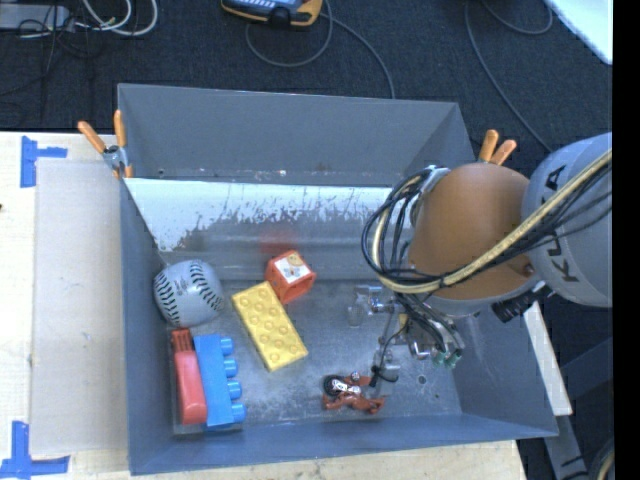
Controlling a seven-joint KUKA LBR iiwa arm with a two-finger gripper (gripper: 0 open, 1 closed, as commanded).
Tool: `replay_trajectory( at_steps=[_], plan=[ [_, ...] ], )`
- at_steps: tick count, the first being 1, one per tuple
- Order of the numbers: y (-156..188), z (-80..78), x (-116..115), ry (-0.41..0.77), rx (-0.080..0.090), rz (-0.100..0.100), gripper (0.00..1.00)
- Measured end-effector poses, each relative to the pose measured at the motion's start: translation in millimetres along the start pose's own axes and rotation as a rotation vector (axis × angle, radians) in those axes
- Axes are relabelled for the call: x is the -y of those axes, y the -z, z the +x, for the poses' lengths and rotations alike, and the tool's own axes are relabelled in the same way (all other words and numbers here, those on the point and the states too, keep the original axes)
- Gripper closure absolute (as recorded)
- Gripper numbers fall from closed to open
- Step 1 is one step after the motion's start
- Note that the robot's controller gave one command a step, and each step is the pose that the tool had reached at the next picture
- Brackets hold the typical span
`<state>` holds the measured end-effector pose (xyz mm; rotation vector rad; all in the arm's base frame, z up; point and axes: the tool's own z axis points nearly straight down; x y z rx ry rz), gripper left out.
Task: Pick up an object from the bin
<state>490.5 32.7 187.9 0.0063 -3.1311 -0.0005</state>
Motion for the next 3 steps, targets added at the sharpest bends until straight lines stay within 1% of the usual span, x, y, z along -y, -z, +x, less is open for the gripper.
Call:
replay_trajectory(
  at_steps=[1, 2, 3],
  plan=[
    [4.2, -1.6, 0.2, -0.001, 0.008, 0.000, 0.00],
    [-61.6, 5.7, 5.0, 0.076, 0.007, 0.000, 0.00],
    [-106.5, 7.3, 6.8, 0.090, 0.007, 0.000, 0.00]
  ],
)
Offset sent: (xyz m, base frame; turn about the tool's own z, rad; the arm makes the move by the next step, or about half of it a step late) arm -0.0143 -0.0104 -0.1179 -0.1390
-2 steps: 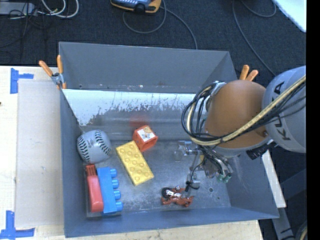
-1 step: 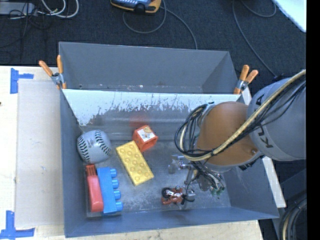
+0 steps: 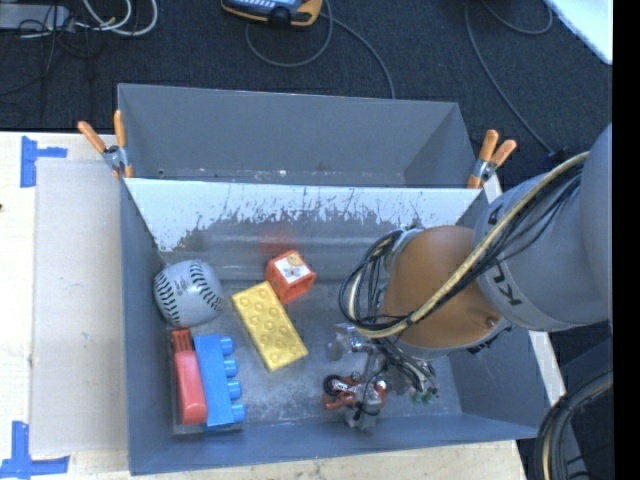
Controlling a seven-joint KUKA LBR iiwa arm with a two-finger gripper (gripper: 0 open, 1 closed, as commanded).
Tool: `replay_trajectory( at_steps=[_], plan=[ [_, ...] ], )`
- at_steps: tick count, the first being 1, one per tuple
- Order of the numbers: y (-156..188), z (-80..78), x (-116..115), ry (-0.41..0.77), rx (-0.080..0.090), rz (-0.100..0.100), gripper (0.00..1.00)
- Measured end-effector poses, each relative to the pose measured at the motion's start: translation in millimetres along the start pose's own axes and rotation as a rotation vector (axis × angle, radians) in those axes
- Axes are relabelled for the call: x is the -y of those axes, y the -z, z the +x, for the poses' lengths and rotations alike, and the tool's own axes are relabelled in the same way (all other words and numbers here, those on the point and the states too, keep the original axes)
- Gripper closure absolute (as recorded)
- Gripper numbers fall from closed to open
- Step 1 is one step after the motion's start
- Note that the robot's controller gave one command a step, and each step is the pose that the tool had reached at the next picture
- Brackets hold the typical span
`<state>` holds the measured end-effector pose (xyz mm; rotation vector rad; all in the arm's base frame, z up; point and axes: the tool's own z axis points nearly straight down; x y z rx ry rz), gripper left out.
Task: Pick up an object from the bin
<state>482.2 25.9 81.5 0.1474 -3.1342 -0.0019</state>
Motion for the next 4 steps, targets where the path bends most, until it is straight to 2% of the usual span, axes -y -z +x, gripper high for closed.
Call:
replay_trajectory(
  at_steps=[1, 2, 3, 4],
  plan=[
    [46.5, 8.6, 13.9, -0.029, -0.004, 0.000, 0.00],
    [0.6, 3.2, 9.9, 0.048, 0.004, 0.000, 0.00],
    [-12.0, 12.1, 11.6, -0.112, -0.006, 0.000, 1.00],
    [-12.3, 12.2, 11.6, -0.112, -0.006, 0.000, 1.00]
  ],
)
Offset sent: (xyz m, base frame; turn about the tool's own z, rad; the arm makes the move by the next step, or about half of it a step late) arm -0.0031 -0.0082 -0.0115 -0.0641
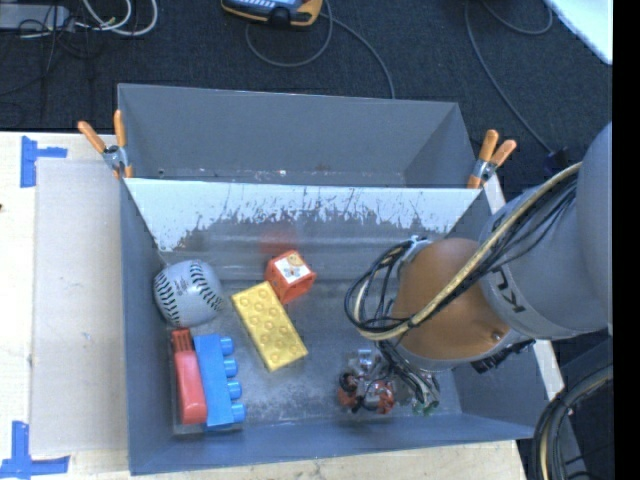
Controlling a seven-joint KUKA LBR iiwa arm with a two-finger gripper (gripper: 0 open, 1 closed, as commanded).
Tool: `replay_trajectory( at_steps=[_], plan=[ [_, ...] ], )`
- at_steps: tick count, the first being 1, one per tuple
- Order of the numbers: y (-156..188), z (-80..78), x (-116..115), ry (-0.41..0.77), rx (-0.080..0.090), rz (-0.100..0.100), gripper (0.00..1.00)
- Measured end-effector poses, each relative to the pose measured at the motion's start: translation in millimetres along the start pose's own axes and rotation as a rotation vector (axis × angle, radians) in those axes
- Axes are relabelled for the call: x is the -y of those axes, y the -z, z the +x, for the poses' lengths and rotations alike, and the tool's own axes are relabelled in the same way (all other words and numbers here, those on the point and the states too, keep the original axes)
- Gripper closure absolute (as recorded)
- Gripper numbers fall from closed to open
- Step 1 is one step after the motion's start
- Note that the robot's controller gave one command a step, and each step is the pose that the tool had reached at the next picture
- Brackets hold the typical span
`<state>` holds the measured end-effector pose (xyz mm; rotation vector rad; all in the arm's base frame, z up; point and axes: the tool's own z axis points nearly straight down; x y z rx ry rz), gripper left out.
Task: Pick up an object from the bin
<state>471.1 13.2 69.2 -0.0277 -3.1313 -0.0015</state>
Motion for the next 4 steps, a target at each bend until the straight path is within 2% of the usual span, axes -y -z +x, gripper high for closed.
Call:
replay_trajectory(
  at_steps=[1, 3, 4],
  plan=[
    [4.5, 1.6, 0.0, 0.000, -0.006, 0.000, 1.00],
    [29.2, 0.6, -0.1, -0.001, -0.001, 0.000, 1.00],
    [35.4, 2.1, 0.0, -0.001, -0.008, 0.000, 1.00]
  ],
)
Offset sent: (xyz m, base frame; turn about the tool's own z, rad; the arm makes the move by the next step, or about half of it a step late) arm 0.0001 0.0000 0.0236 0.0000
